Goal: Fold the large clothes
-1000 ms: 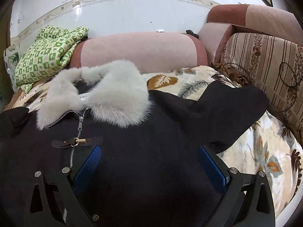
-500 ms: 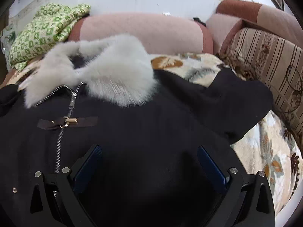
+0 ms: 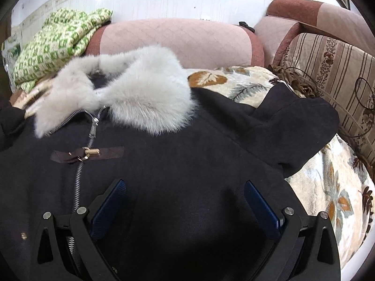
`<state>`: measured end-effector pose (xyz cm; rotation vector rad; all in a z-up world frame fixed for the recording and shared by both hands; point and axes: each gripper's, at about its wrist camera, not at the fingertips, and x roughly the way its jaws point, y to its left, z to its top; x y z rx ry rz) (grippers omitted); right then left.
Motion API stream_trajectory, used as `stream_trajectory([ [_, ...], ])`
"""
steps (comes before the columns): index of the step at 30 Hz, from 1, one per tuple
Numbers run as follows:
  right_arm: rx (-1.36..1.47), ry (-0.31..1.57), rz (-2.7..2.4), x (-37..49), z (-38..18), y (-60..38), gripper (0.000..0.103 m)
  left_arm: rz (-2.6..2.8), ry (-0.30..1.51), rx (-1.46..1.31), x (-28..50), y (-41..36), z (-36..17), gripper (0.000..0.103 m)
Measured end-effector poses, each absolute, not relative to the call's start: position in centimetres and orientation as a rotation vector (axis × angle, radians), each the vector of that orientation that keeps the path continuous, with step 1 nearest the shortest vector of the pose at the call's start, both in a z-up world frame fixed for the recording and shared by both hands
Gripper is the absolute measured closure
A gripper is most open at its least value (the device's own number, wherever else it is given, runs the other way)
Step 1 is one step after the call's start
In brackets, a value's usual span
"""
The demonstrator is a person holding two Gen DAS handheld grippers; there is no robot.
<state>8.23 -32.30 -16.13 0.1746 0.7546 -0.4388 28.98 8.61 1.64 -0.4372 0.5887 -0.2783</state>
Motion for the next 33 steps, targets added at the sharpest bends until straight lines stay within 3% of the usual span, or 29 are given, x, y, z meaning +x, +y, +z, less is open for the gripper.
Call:
stream_trajectory([
  [7,0.261,0.621,-0.487,5.9,-13.1,-34.6,0.001,-0.567,0.710,-0.269,25.0,-6.0,0.0,0.093],
  [16,0.454,0.575,-0.540,4.1,-12.3,-39.7,0.001,-0.662,0.965,0.023,21.1,-20.6,-10.8,0.088],
  [19,0.568,0.601,-0.474,4.3,-13.2,-41.2,0.001,-0.645,1.013,0.098,19.1,-21.4,-12.9,0.087],
  [24,0.767,0.655,-0.276,6.1,-15.5,-41.9,0.001,-0.711,1.020,0.088,15.6,-19.1,-11.9,0.085],
  [30,0.820,0.693,-0.053,8.3,-16.2,-38.7,0.001,-0.715,0.953,0.126,12.0,-15.8,-10.5,0.075],
  [33,0.765,0.705,-0.060,8.3,-15.9,-37.6,0.001,-0.710,0.913,0.169,10.7,-15.3,-10.3,0.065],
])
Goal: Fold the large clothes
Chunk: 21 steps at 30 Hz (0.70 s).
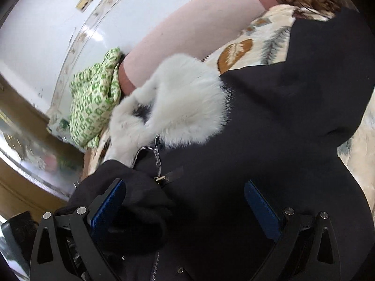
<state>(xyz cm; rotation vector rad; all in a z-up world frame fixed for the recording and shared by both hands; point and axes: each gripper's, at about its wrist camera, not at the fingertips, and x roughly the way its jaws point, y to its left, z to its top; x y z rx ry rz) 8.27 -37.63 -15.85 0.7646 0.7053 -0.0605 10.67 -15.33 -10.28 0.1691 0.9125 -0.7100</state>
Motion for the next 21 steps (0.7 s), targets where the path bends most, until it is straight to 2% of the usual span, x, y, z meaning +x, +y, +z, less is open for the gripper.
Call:
stream_trajectory([
  [1,0.750,0.711,-0.066,8.1,-15.8,-37.5,0.001,-0.713,0.891,0.199,9.8,-15.2,-10.3,0.051],
  [2,0.744,0.719,-0.064,8.0,-15.9,-37.4,0.001,-0.728,0.878,0.205,9.5,-15.3,-10.3,0.026],
  [3,0.748,0.728,-0.057,7.9,-16.1,-37.5,0.001,-0.756,0.853,0.197,8.7,-15.2,-10.3,0.017],
  [4,0.761,0.738,-0.043,7.7,-16.3,-37.6,0.001,-0.766,0.836,0.192,8.1,-15.1,-10.3,0.013],
  [9,0.779,0.780,0.032,6.9,-16.8,-37.4,0.001,-0.767,0.855,0.239,6.2,-15.2,-11.0,0.013],
  [16,0.723,0.835,0.102,6.0,-17.3,-34.6,0.002,-0.705,0.788,0.120,4.9,-10.3,-7.6,0.013],
  [18,0.660,0.846,0.074,6.1,-17.3,-33.3,0.021,-0.656,0.760,0.102,5.1,-9.2,-6.7,0.013],
  [20,0.568,0.877,0.082,6.6,-17.0,-31.9,0.071,-0.581,0.728,0.091,5.8,-7.9,-5.9,0.013],
  [21,0.537,0.880,0.082,6.9,-16.6,-31.5,0.078,-0.543,0.722,0.087,6.3,-7.4,-5.7,0.013],
])
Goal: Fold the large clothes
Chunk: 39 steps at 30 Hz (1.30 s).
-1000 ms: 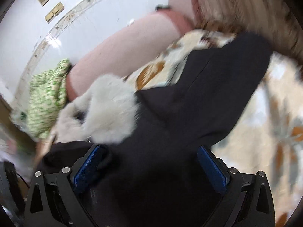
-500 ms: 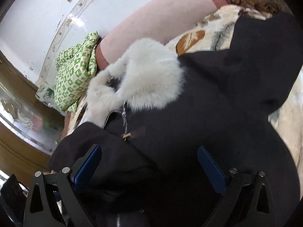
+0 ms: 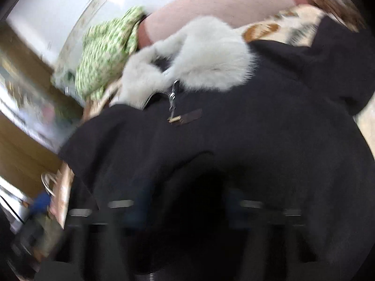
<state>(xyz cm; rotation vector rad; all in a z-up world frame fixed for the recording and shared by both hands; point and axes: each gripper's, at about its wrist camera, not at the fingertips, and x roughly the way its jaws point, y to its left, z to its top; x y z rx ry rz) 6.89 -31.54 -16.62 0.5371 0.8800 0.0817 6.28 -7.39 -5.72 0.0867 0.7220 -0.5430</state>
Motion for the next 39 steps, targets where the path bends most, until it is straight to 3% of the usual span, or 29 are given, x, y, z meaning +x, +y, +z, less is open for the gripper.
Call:
stream_trajectory([
  [2,0.438,0.854,0.038,7.6,-14.9,-31.5,0.095,-0.486,0.731,0.069,7.4,-6.5,-5.5,0.013],
  [9,0.362,0.760,-0.282,9.3,-11.7,-39.8,0.097,-0.401,0.783,-0.009,9.0,-4.0,-6.5,0.013],
  [17,0.473,0.963,-0.253,12.7,-18.9,-44.0,0.095,-0.386,0.852,0.011,9.7,-5.5,-9.2,0.013],
  [24,0.602,0.930,-0.208,11.7,-20.1,-45.8,0.091,-0.412,0.884,0.005,9.2,-6.3,-9.5,0.013],
  [26,0.614,0.907,-0.215,11.1,-19.4,-45.6,0.085,-0.412,0.887,0.008,8.9,-6.5,-9.4,0.013],
  [29,0.629,0.806,-0.268,9.6,-16.8,-46.1,0.060,-0.412,0.887,0.014,8.5,-6.5,-9.1,0.013],
  [32,0.679,0.664,-0.349,6.5,-14.0,-48.4,0.041,-0.405,0.891,0.026,8.3,-6.4,-8.9,0.013],
  [39,0.710,0.574,-0.771,2.3,-14.6,-57.0,0.038,-0.417,0.912,0.007,8.0,-6.8,-8.7,0.013],
])
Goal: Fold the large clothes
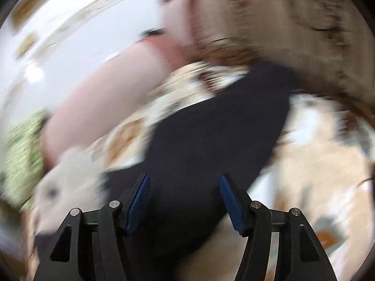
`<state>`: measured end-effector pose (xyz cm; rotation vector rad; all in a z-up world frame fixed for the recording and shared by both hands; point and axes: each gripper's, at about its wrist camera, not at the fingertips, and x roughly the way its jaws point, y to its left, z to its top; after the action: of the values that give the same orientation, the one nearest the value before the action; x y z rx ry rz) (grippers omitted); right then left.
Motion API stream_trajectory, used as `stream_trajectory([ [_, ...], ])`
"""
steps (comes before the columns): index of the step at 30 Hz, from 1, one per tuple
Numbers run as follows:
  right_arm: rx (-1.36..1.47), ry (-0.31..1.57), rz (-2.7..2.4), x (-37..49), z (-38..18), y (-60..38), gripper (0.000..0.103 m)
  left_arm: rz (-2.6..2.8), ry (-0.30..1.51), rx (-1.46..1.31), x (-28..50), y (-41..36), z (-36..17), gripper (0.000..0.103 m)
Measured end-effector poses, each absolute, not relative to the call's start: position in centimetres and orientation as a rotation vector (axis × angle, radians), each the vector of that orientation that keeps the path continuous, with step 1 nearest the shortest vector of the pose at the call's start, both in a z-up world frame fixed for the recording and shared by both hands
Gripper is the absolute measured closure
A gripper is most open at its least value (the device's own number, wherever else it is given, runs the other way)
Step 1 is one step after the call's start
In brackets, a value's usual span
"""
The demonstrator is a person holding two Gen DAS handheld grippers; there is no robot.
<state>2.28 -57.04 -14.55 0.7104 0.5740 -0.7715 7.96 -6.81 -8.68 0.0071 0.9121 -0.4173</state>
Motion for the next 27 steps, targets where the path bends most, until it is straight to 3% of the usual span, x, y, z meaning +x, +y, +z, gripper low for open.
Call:
stream_trajectory([
  [12,1.031,0.493,-0.877,-0.3,-20.4,-66.7,0.032,-0.383,0.909,0.090,7.8,-9.5,-8.3,0.013],
  [13,1.026,0.478,-0.868,-0.2,-20.1,-66.8,0.036,-0.384,0.908,0.095,7.8,-9.7,-8.4,0.013],
  [14,1.039,0.478,-0.813,0.2,-19.9,-66.9,0.062,-0.384,0.908,0.100,7.8,-9.8,-8.4,0.013],
  [17,0.996,0.476,-0.806,0.3,-18.2,-65.9,0.083,-0.388,0.914,0.111,7.7,-10.3,-8.8,0.013],
  [22,0.845,0.432,-0.803,0.9,-13.6,-63.4,0.096,-0.386,0.925,0.086,7.8,-9.8,-9.0,0.013],
  [27,0.625,0.396,-0.703,3.7,-8.2,-57.1,0.096,-0.379,0.941,0.029,7.9,-8.6,-9.1,0.013],
])
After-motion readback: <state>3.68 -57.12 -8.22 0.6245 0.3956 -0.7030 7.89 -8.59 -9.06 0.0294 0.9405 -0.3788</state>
